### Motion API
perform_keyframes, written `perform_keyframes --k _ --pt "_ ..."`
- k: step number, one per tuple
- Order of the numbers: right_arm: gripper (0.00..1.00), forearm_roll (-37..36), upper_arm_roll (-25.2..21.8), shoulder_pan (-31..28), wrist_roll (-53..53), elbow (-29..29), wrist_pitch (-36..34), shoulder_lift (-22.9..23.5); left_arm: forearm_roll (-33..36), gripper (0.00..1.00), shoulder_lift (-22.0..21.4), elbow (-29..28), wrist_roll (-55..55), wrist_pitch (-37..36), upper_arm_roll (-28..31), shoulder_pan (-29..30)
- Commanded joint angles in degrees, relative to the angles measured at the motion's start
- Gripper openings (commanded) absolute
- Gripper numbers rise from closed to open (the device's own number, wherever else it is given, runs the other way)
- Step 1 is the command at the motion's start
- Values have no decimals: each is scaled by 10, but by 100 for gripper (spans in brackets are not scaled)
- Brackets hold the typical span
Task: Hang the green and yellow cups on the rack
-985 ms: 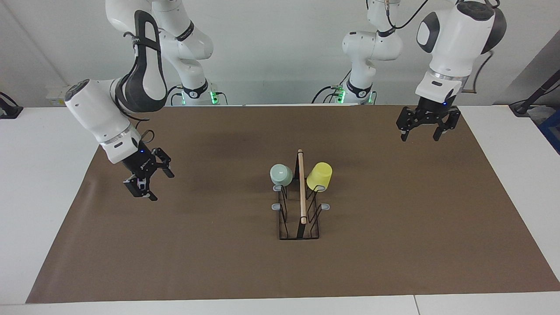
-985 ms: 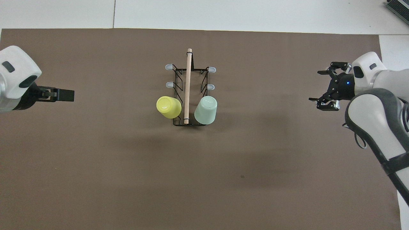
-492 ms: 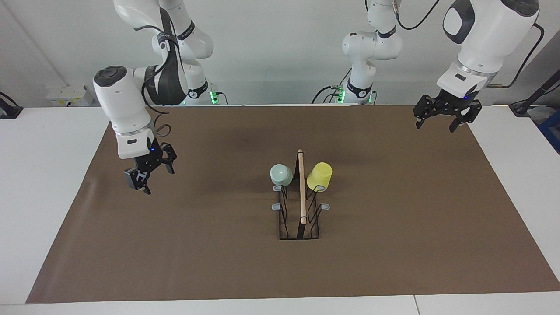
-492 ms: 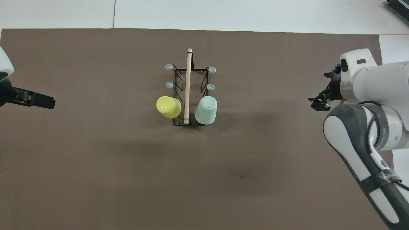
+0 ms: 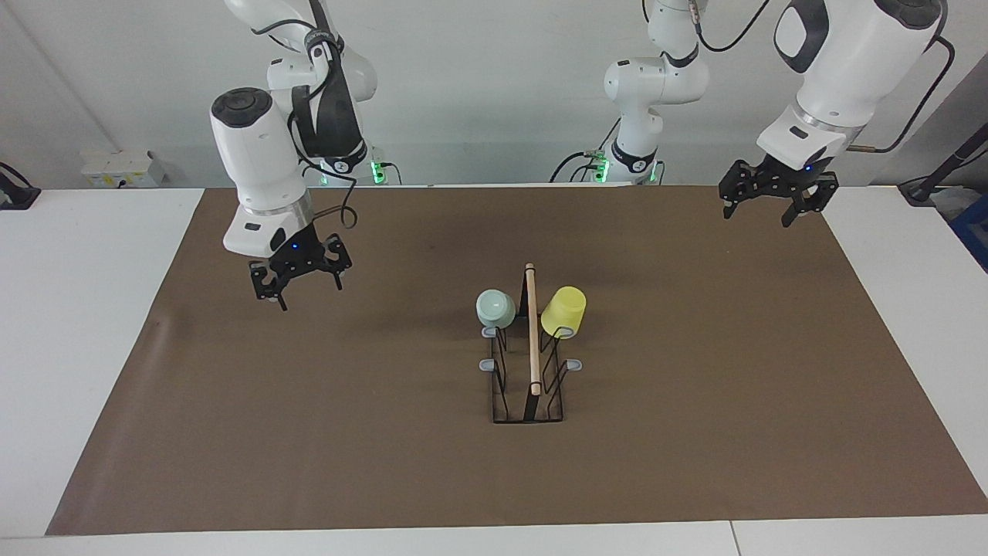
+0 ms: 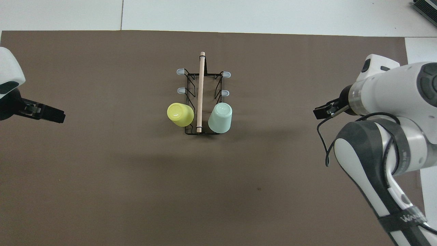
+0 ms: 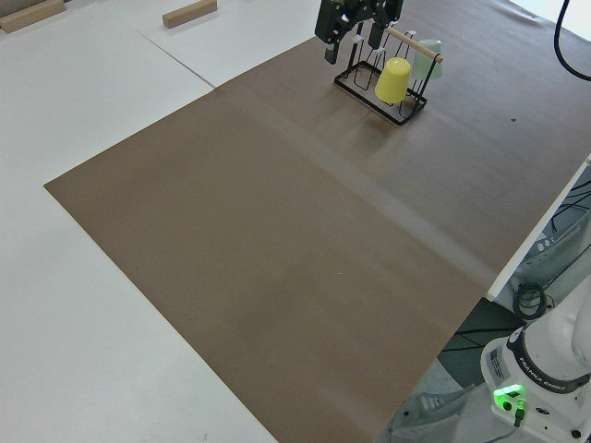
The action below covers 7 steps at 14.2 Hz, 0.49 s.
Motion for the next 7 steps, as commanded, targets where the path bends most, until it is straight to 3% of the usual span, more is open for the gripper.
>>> perform_keyframes --k 1,3,5,7 --pt "100 -10 -3 -15 58 49 -92 -13 -7 100 1 9 7 -21 -9 12" --pt "100 -9 -34 -7 58 84 -162 -21 -7 100 0 7 5 -35 -8 13" --pt "100 2 -106 35 64 122 -234 -23 12 100 -1 7 -3 -38 -9 11" --pt "100 7 -115 31 66 168 -304 -15 15 100 -6 4 -14 -38 -10 8"
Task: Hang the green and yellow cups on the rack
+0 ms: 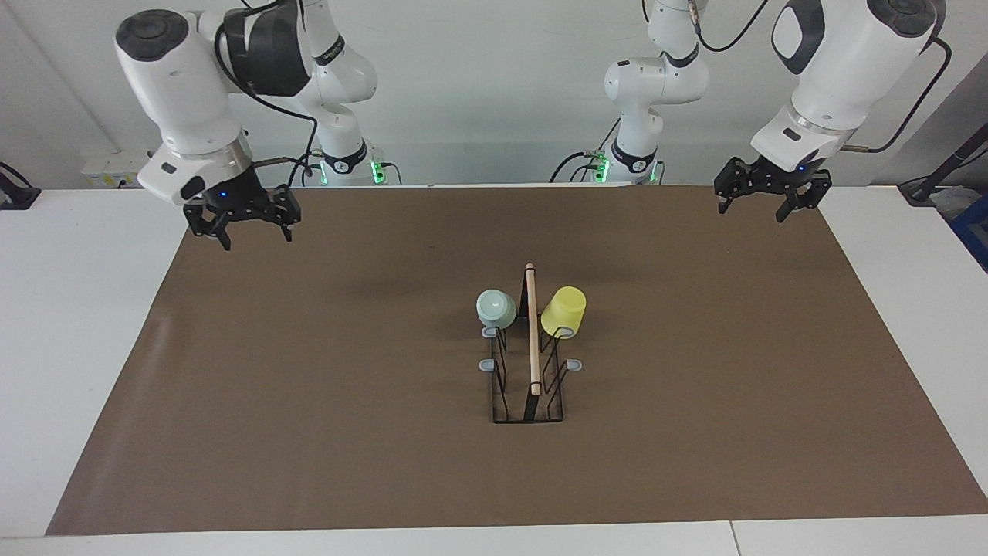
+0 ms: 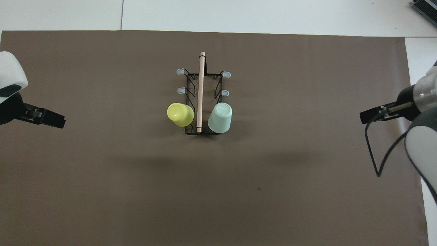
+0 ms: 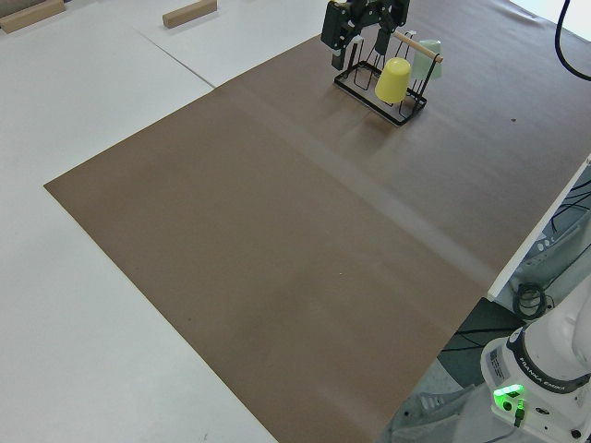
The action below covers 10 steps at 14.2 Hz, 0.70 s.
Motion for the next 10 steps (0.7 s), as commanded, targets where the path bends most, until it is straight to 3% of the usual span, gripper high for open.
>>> perform_keyframes --k 1,3,7,10 --pt "100 24 -14 2 32 55 -79 15 10 100 -6 5 -9 -15 -8 8" --pt "100 53 -16 -7 89 46 -83 8 6 100 -3 13 -7 -22 -9 12" --pt "100 54 -16 -21 89 38 -72 6 3 100 25 83 -7 -76 -8 12" --pt "100 32 -11 -13 92 36 -70 5 -18 100 21 86 -11 -84 -5 14"
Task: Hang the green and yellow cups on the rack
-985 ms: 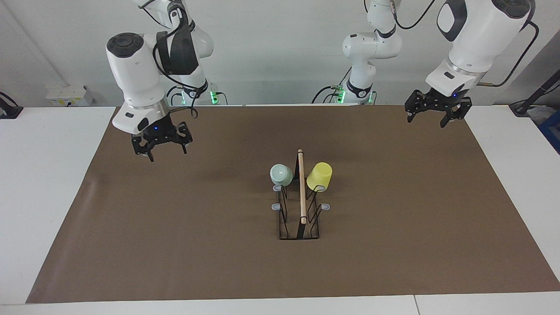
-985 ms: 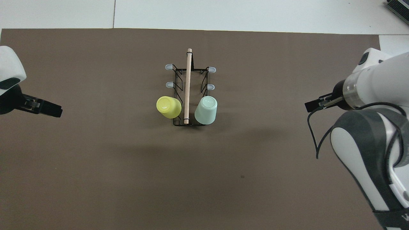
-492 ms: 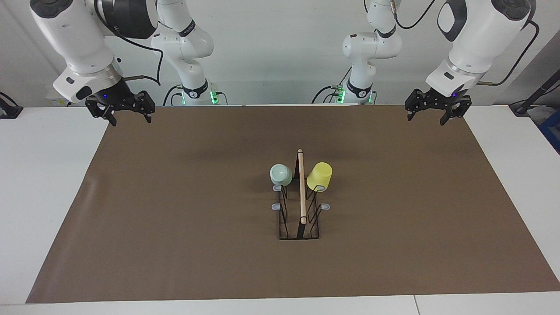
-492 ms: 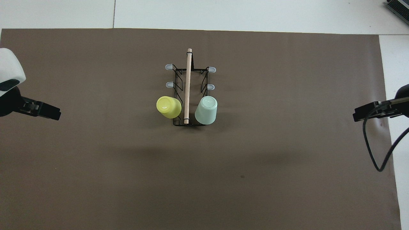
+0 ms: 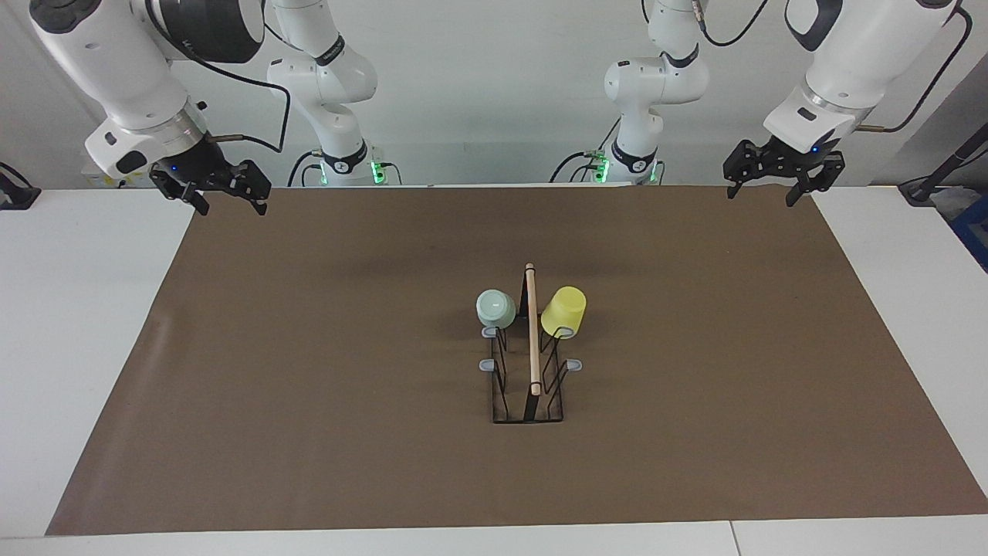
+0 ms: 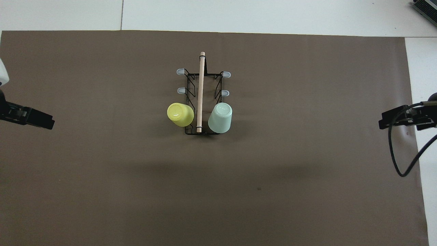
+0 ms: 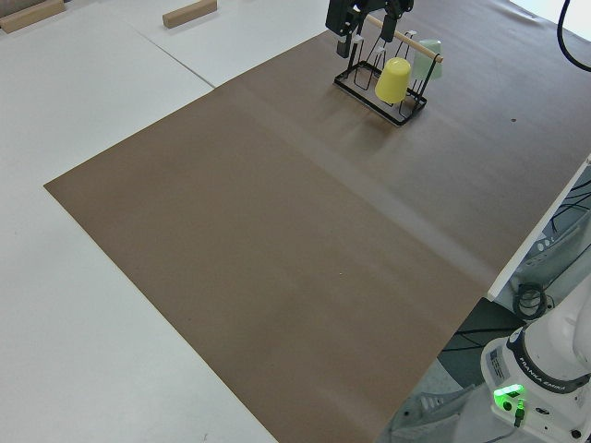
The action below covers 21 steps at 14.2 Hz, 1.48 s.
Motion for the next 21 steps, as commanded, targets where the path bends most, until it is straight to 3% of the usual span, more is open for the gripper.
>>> perform_keyframes --k 1,6,8,10,13,21 --pt "100 -30 10 4 14 1 11 1 -25 100 10 21 -19 -20 -2 10" --pt "100 -17 23 33 121 4 10 -7 -25 100 1 1 -30 -17 -1 10" --pt "100 -12 23 25 113 3 37 -5 -25 100 -1 -3 -31 -13 -1 11" --pt "100 5 20 23 112 11 16 -4 -25 100 -1 -3 -30 -13 -1 22" --pt "100 5 15 19 42 13 27 -2 -24 100 -3 -8 -24 -10 -1 22" --pt "100 1 17 16 46 6 58 -4 -23 100 -6 -14 -29 1 -1 20"
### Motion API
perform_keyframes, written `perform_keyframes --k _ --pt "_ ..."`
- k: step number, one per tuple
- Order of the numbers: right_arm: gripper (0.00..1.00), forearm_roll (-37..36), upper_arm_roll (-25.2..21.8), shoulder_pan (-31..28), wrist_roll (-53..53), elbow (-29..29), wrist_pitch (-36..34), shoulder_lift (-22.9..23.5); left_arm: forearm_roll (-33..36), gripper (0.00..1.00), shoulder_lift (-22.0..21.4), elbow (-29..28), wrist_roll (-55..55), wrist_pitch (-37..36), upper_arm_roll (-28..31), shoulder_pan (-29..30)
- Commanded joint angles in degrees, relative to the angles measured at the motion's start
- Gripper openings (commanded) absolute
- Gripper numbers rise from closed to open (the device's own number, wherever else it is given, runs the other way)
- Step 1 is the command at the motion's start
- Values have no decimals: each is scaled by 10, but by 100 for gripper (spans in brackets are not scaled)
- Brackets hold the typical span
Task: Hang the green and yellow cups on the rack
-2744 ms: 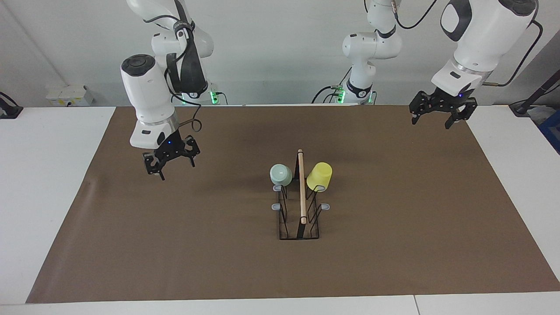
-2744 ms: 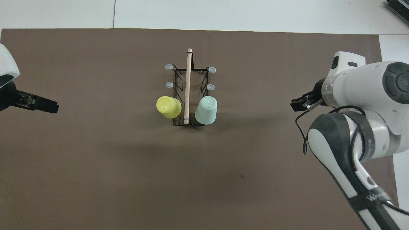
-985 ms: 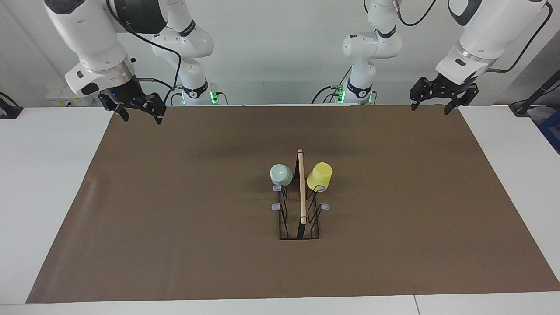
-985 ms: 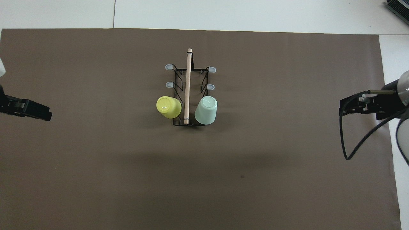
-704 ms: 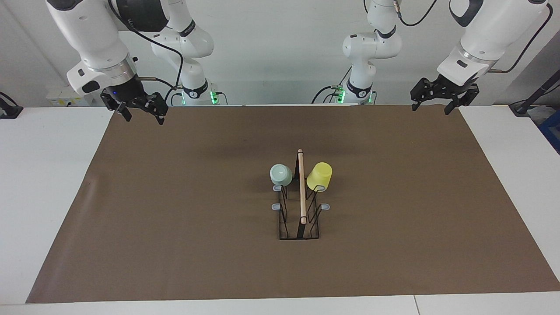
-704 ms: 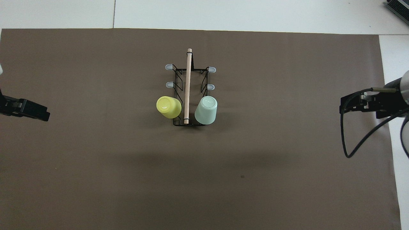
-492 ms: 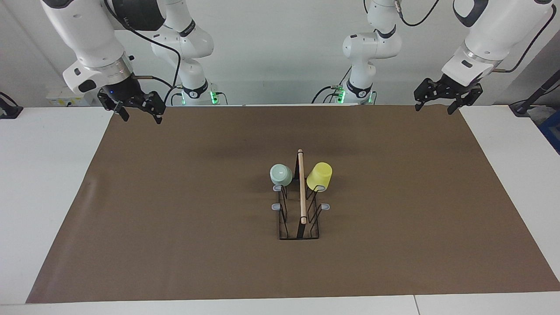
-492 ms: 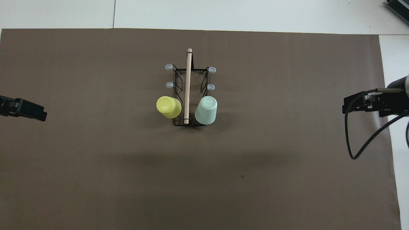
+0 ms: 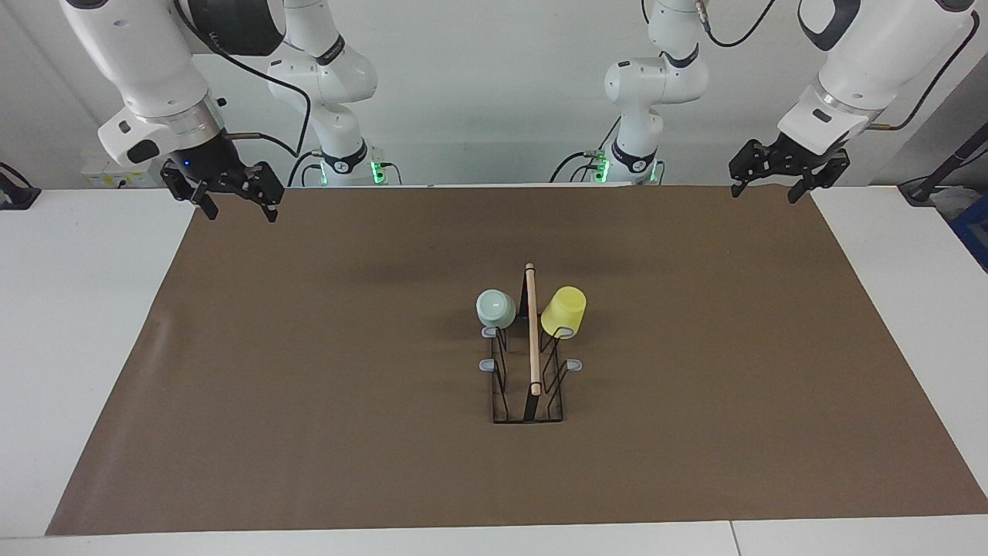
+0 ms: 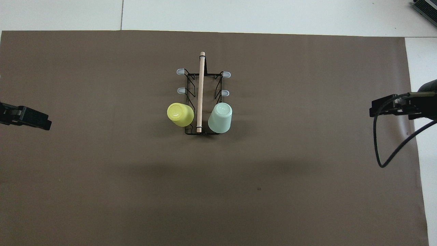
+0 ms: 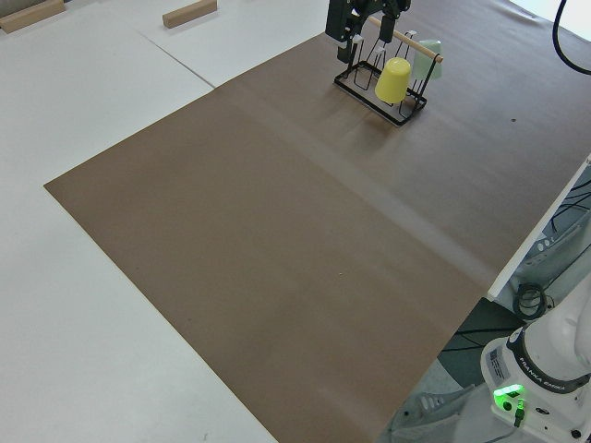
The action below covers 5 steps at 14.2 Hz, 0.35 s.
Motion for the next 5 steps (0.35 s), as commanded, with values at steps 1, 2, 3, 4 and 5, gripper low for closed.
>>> perform_keyframes --k 1,2,3,4,5 --pt "100 6 3 -4 -10 -1 6 -1 -8 100 -7 -10 -4 10 -3 4" --pt "100 5 3 -4 -10 0 3 -2 -8 100 -7 -10 -5 10 -3 5" --pt "100 5 2 -4 -10 0 0 -2 -8 100 -7 -11 -5 10 -3 5" --pt "100 5 3 -4 -10 0 -3 -3 -8 100 -8 -14 -5 11 -3 3" --pt "100 5 3 -4 -10 0 -7 -3 -7 100 -11 -18 -5 13 -3 2"
